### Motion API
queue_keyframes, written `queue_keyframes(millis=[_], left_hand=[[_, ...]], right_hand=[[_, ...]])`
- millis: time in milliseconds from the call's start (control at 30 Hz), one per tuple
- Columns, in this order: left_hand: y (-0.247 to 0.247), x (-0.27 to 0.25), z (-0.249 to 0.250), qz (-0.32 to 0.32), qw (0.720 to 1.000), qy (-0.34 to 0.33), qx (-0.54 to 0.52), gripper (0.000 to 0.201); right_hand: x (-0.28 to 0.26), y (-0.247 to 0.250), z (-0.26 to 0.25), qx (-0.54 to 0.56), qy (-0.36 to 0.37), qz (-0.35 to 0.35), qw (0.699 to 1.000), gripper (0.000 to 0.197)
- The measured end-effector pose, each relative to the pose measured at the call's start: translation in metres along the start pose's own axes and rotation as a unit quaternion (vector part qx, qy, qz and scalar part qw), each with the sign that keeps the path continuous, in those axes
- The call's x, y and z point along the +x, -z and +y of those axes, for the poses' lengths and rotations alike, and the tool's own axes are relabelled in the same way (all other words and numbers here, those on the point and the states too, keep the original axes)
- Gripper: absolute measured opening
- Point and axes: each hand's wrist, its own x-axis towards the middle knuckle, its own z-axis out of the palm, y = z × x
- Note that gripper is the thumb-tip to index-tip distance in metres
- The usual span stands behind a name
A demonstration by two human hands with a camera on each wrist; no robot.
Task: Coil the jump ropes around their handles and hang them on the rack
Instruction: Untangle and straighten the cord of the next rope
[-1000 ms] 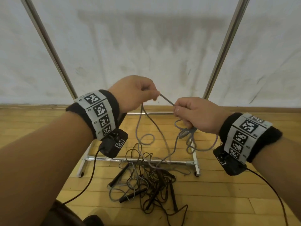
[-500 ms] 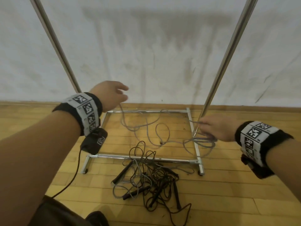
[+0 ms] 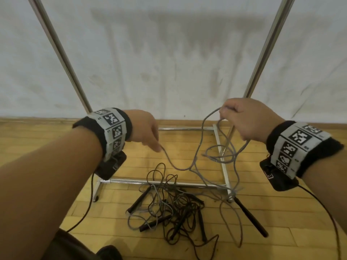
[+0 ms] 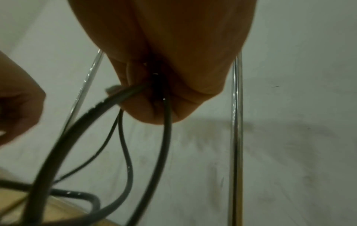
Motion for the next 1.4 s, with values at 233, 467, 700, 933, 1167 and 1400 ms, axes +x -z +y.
queue_keyframes(millis=[233,467,700,933,1167,1400], left_hand=[[0.017,0.006,-0.031,0.171,0.896,0.062,-0.404,0.030],[0.055,-0.008,-0.073,0.422,0.360,0.051,-0.830,0.023],[0.030,-0.008,-0.061,0.413,0.631,0.091,-0.651,0.008],[0.017,-0.018,-0.006,0.227,0.753,-0.122,-0.606,0.009],[0.016,-0.023,0.024,0.128,0.775,-0.201,-0.586,0.015],[0.045,-0.017,-0.019,0.387,0.500,-0.005,-0.775,0.005]], right_hand=[[0.010,-0.005,0.035,-0.027,-0.078,0.028,0.996,0.028],[0.011,-0.035,0.068,-0.290,-0.080,-0.189,0.935,0.031],[0.009,-0.037,0.074,-0.263,-0.134,-0.198,0.935,0.030],[0.015,-0.039,0.028,-0.231,-0.083,-0.163,0.955,0.033],[0.006,-0.044,-0.050,0.306,0.010,-0.209,0.929,0.028],[-0.008,-0.068,-0.024,0.137,-0.022,-0.256,0.957,0.030]])
